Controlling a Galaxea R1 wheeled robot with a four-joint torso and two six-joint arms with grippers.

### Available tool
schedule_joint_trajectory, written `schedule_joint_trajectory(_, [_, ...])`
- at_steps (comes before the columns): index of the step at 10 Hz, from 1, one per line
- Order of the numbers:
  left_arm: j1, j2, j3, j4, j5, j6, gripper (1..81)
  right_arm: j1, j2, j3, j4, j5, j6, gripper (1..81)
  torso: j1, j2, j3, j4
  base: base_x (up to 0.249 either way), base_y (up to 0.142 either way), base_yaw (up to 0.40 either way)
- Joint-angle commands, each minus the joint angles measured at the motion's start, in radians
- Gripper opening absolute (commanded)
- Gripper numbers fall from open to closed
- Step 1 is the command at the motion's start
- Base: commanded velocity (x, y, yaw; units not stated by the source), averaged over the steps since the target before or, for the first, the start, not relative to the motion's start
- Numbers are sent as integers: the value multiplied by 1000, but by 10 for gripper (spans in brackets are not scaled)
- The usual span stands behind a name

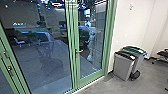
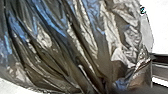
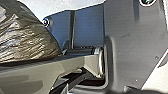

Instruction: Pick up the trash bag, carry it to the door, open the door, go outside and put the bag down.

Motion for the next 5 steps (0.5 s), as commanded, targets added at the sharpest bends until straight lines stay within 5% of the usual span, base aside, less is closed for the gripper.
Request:
schedule_joint_trajectory(1, [-54, -2, 0, 3, 79, 1, 10, 47, 16, 8, -12, -61, -8, 811, 0, 0, 0, 0, 167, -92, 0])
schedule_joint_trajectory(5, [-54, -2, 0, 3, 81, 1, 10, 47, 16, 6, -12, -61, -8, 811, 0, 0, 0, 0, 156, -33, 0])
